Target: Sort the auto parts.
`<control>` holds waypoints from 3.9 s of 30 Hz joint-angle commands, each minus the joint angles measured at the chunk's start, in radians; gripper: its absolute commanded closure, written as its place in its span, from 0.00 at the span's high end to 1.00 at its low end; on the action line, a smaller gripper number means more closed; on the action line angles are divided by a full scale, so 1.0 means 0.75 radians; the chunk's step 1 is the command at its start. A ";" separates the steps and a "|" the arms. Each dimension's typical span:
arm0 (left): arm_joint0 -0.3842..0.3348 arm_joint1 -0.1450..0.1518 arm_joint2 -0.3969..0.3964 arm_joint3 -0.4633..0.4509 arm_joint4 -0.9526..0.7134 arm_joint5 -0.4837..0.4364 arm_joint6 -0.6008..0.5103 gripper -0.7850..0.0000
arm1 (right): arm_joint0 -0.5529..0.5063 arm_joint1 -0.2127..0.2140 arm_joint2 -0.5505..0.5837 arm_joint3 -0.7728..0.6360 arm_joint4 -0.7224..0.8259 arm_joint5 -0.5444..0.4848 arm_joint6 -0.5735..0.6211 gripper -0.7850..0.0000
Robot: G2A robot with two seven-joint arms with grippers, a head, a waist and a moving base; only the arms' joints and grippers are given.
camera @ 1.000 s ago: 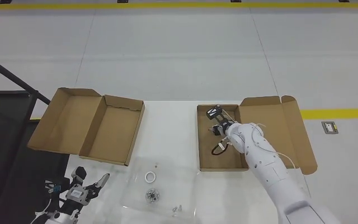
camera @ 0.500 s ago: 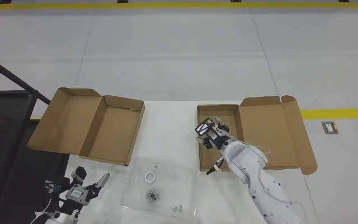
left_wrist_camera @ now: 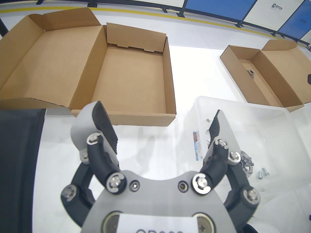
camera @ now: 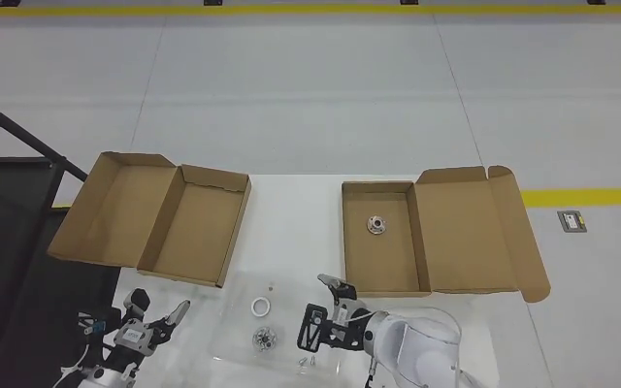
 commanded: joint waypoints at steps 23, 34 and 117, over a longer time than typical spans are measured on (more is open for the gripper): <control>0.000 0.000 0.000 0.000 0.000 0.000 0.000 1.00 | 0.245 -0.095 -0.401 0.181 -0.069 -0.088 0.456 0.61; 0.000 0.000 0.000 0.000 0.000 0.000 0.000 1.00 | 0.324 -0.121 -0.512 0.357 -0.045 -0.307 0.425 0.49; 0.000 0.000 0.000 0.000 0.000 0.000 0.000 1.00 | 0.717 -0.072 -0.859 0.646 0.355 -0.269 0.289 0.00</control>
